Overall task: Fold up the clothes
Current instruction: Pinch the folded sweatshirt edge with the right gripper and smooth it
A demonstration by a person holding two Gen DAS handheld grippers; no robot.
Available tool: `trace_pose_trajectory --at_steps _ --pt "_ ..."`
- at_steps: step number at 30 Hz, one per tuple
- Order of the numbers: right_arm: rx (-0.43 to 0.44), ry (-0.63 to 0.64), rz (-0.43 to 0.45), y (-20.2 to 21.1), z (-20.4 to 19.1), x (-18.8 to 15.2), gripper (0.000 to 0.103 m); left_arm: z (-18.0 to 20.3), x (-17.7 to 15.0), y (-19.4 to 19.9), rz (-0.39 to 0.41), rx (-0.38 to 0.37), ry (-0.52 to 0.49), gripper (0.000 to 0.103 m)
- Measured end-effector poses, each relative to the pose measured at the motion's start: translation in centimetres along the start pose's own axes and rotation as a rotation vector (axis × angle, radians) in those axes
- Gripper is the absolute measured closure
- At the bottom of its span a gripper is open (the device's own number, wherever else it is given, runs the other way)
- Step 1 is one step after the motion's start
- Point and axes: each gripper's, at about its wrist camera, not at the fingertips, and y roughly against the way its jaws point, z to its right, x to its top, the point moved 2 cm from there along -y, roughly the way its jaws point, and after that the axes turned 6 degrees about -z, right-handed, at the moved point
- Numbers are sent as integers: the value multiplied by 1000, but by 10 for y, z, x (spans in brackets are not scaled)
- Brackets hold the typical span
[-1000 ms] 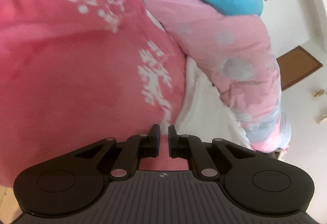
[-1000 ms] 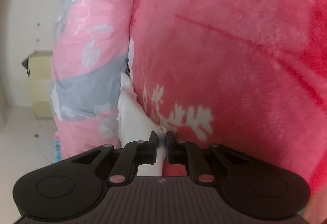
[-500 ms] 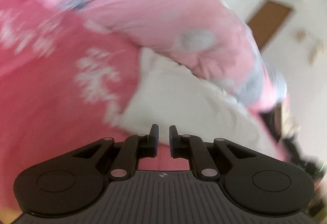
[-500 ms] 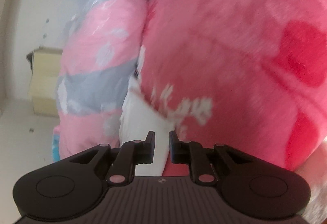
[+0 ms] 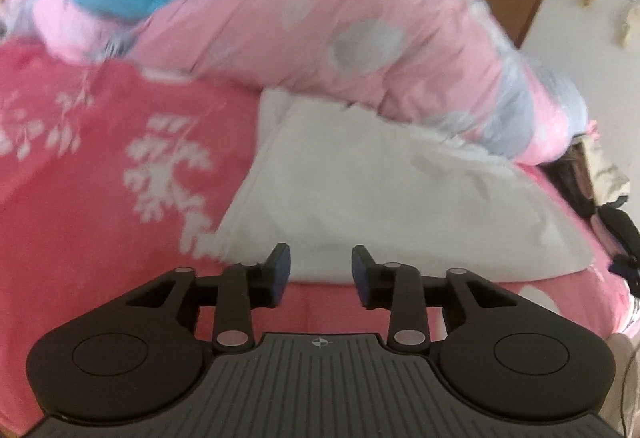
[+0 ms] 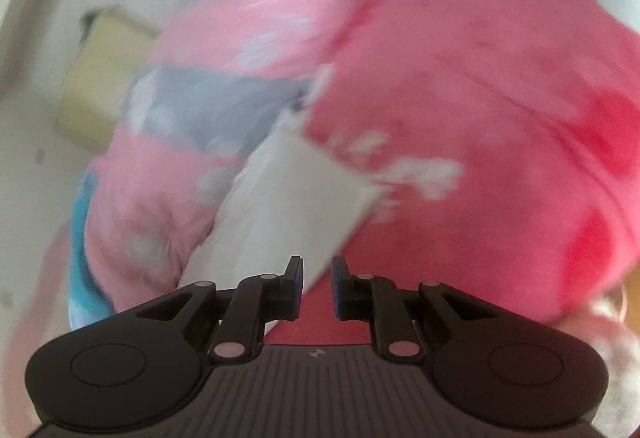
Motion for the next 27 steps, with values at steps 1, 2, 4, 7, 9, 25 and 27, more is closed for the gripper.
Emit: trace_pose_trajectory --at_steps 1,2,4,7,9,25,27 --pt "19 56 -15 -9 -15 -3 87 7 1 -1 9 -25 -8 68" --pt "38 112 -31 -18 -29 -6 87 14 2 -2 17 -51 -13 67" --pt "78 207 -60 -36 -56 -12 87 20 1 -14 0 -73 2 65" --pt "96 235 -69 -60 -61 -18 87 16 -4 -36 -46 -80 52 65" --pt "46 250 -49 -73 -51 -19 87 5 -11 -42 -56 -101 124 65" --pt "-15 -292 52 -27 47 1 61 -28 -25 -36 12 -273 581 10" --pt "-6 -301 75 -35 48 6 61 -27 -18 -41 34 -263 602 7"
